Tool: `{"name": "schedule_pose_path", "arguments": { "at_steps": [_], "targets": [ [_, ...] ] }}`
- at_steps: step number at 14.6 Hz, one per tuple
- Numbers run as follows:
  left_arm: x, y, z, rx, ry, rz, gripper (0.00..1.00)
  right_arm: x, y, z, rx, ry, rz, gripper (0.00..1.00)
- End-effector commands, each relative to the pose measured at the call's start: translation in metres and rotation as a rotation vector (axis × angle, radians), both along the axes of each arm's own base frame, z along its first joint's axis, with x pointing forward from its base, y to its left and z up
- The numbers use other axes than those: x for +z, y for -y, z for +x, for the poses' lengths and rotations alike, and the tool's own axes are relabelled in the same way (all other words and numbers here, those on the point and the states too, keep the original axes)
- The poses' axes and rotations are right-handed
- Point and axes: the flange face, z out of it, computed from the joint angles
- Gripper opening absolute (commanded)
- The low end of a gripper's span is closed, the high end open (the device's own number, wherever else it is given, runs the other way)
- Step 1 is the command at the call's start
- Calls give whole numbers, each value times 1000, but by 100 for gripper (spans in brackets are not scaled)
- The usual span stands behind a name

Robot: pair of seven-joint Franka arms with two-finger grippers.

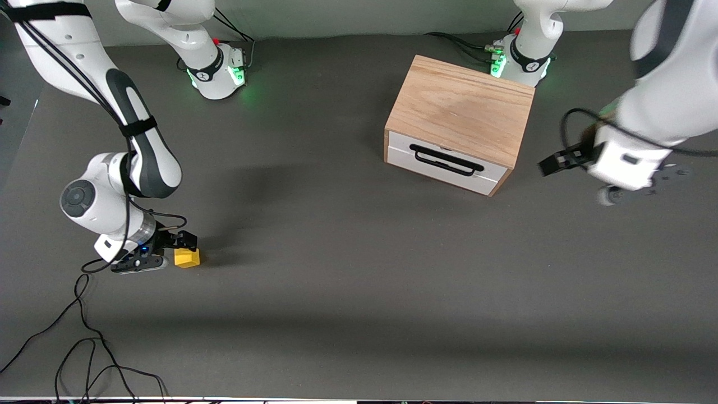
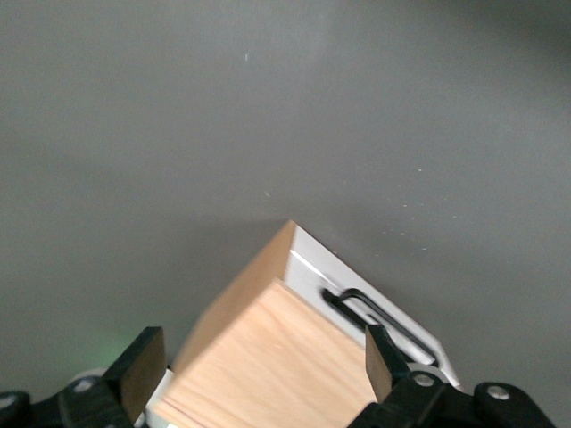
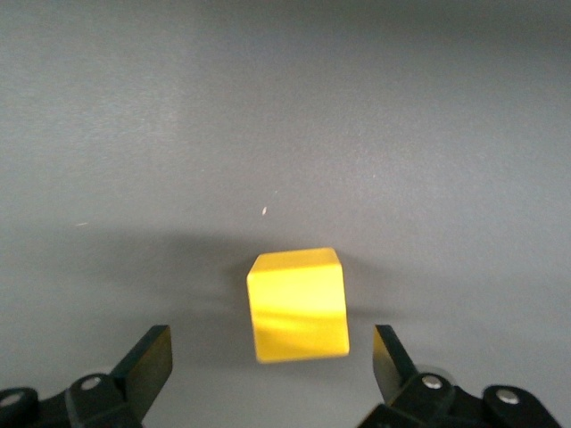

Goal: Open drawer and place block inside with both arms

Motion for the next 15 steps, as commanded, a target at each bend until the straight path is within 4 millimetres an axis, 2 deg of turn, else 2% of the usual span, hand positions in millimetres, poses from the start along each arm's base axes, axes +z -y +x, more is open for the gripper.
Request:
{"name": "schedule_pose_path", "arguments": {
  "at_steps": [1, 4, 7, 9, 11, 12, 15],
  "targets": [
    [-36, 44, 2, 183, -60, 36, 100, -26, 4, 3, 21, 26, 1, 100],
    [-86, 99, 0, 370, -97, 120, 100, -45, 4, 3, 23, 32, -4, 100],
    [-150, 142, -10, 440, -151, 201, 100, -48, 7, 5, 18, 30, -4, 99],
    [-187, 155, -18, 501, -158, 235, 99, -48, 7, 5, 18, 30, -4, 68],
    [-220, 167, -29, 505, -190, 280, 99, -48, 7, 5, 23, 29, -5, 52],
    [-232, 172, -36, 504, -203, 300, 98, -48, 7, 5, 23, 29, -5, 49],
    [-259, 172, -41, 524, -251, 326, 98, -40, 6, 6, 23, 36, -5, 48]
  ]
}}
